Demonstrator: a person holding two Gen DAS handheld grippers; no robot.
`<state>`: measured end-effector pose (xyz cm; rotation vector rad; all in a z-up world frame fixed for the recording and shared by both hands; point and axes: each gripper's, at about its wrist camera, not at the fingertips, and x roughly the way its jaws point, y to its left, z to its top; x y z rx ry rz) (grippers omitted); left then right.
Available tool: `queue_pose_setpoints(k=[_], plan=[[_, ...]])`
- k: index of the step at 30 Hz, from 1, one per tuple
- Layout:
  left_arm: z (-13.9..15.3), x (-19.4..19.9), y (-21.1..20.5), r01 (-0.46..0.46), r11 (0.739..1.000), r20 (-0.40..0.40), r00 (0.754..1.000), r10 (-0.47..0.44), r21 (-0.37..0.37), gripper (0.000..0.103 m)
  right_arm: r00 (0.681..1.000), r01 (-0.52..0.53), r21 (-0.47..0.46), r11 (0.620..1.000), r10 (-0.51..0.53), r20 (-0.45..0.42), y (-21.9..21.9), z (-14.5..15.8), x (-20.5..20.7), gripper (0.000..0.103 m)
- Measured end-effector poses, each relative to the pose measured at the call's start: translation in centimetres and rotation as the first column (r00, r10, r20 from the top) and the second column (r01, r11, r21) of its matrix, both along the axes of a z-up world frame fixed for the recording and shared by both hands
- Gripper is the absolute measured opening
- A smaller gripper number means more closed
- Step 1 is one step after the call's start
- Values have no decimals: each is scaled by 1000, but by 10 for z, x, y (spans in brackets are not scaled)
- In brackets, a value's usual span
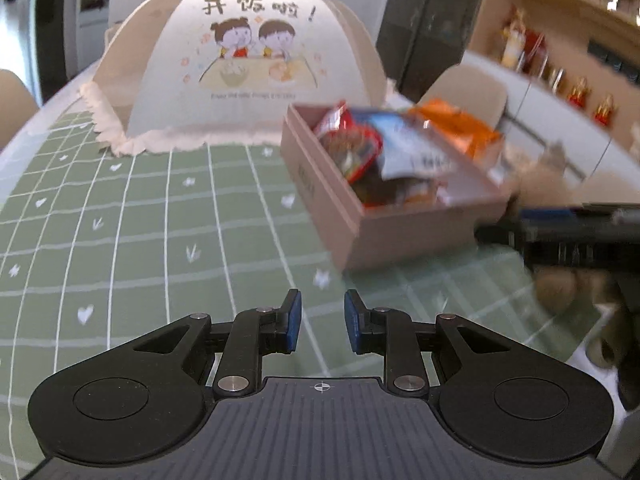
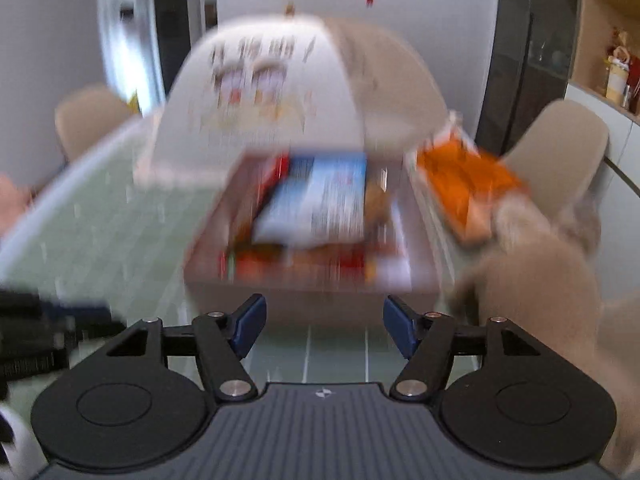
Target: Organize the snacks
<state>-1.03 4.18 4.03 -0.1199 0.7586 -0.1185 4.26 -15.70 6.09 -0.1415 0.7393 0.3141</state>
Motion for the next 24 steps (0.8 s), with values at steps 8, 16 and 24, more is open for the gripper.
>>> queue_pose_setpoints(k=[8,16,24], plan=[[-39,-18,-24,-57,998,18,998,56,29,28,992,80,-27,996,-83,-95,3,-56,-21,71],[-47,-17,-39,-74,997,116,991,70,33,29,986,158,13,987,-157,-56,-7,-72,-14,103],[-48,-13,-60,-76,985,127,990,57,156,29,990,141,32,989,-142,18,-10,-78,-17,103]])
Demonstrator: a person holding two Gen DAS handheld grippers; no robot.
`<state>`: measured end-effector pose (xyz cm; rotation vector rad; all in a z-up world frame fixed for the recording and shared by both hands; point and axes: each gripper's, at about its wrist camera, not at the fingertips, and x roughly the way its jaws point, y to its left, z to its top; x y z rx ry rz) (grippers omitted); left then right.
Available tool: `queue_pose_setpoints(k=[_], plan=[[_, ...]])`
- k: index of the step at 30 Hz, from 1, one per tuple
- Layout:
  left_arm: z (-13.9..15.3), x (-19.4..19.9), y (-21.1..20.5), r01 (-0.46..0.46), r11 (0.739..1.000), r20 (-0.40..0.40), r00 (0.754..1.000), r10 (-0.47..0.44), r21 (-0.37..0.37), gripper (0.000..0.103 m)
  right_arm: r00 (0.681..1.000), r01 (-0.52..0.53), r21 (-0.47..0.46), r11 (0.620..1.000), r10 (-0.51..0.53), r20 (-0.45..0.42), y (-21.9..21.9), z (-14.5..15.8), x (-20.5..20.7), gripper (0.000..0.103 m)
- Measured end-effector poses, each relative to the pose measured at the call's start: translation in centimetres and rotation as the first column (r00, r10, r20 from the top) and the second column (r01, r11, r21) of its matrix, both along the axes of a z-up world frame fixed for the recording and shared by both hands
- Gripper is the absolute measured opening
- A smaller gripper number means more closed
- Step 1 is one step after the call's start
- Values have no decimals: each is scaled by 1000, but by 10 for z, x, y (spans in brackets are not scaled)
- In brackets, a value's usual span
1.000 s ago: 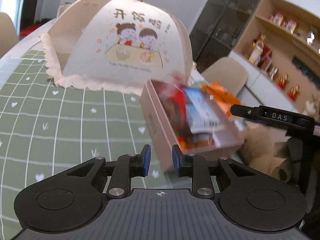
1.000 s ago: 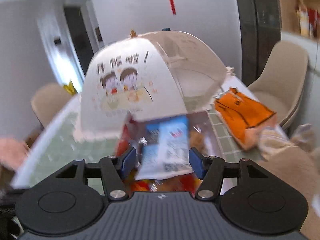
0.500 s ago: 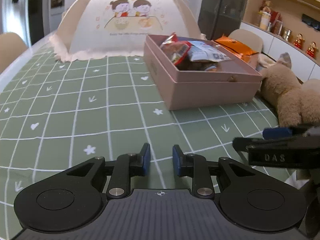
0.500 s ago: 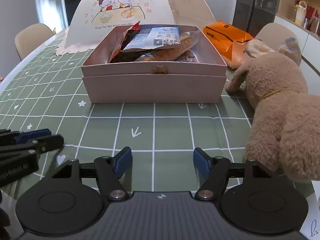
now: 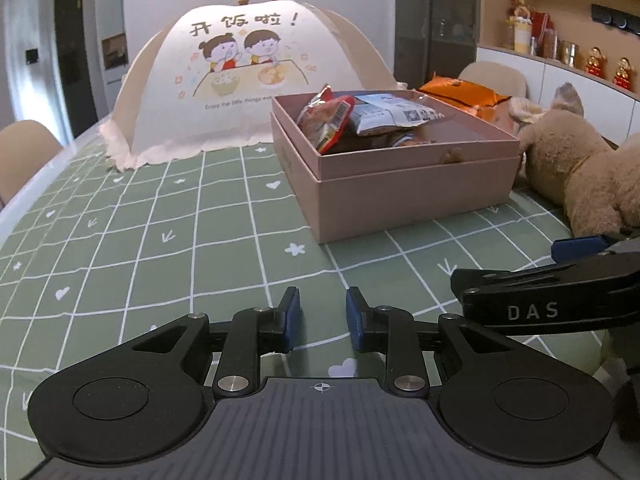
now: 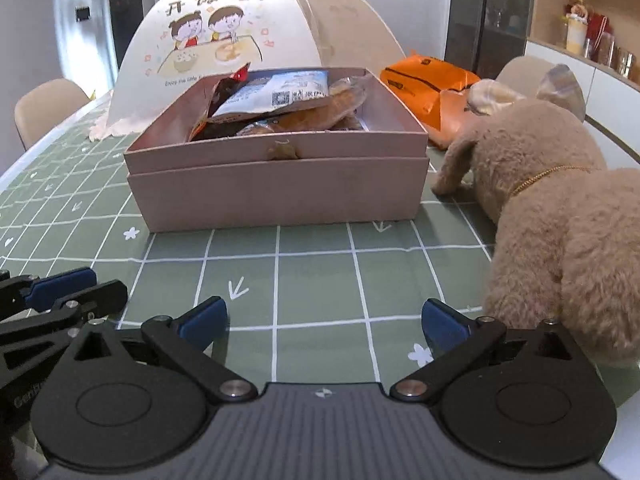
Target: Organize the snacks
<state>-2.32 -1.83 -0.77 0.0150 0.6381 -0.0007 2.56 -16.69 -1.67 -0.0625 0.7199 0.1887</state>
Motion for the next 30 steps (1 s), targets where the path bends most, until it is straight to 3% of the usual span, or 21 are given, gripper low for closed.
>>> queue_pose_setpoints(k=[5,30], plan=[[0,3,1,-12,1000,-1,1000,12,-24,29,999,8,14,1000,-8,38,1,-4,-1,103],[0,4,3,-8,999,-1,1000,8,-35,29,999,9,14,1000,-9,40,1,-3,-2,103]])
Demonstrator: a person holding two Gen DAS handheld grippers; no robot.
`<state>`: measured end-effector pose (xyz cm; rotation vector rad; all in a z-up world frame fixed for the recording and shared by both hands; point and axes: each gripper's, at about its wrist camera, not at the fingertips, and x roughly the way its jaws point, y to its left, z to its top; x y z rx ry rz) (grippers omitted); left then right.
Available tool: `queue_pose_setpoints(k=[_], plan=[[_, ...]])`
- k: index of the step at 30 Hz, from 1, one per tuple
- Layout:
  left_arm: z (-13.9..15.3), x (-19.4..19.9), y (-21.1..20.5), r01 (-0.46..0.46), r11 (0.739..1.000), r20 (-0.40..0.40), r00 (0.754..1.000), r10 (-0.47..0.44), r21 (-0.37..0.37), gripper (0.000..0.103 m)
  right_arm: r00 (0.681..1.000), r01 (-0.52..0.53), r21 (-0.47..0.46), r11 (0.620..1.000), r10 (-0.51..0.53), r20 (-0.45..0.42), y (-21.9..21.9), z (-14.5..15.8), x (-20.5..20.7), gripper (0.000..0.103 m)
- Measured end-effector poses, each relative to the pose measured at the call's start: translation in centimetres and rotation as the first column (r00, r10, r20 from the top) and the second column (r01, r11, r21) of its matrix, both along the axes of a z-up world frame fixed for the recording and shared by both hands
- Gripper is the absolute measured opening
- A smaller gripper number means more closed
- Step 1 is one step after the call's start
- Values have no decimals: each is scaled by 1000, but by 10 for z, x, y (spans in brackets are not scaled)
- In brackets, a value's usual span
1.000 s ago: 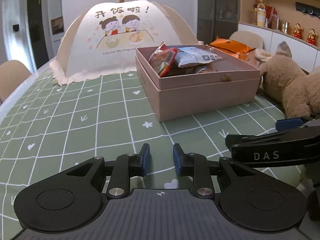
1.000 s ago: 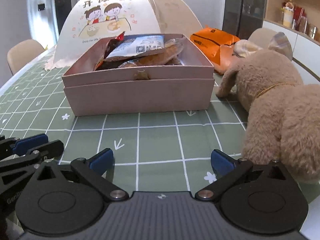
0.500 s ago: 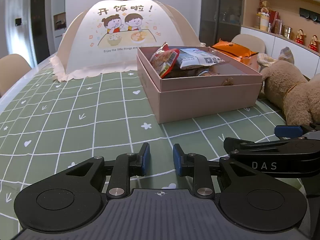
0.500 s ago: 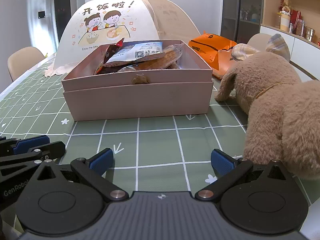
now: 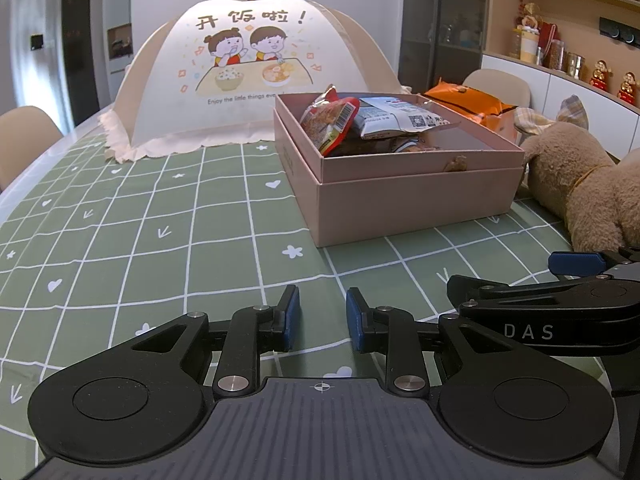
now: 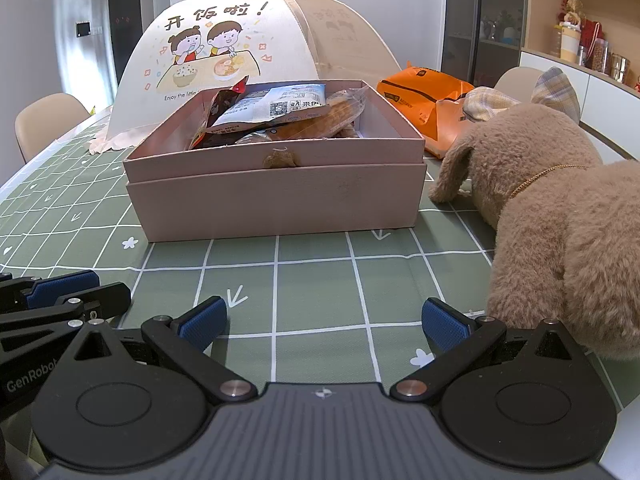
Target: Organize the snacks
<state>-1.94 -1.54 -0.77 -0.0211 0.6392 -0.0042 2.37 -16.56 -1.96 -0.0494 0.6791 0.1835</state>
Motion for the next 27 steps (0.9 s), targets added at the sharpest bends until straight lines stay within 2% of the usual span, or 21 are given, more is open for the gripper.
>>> queue_pose_setpoints(k=[27], plan=[[0,0,1,-1,1000,1,1000,1,-7,29,1000,0,0,1000,0,0,0,0,0,103]])
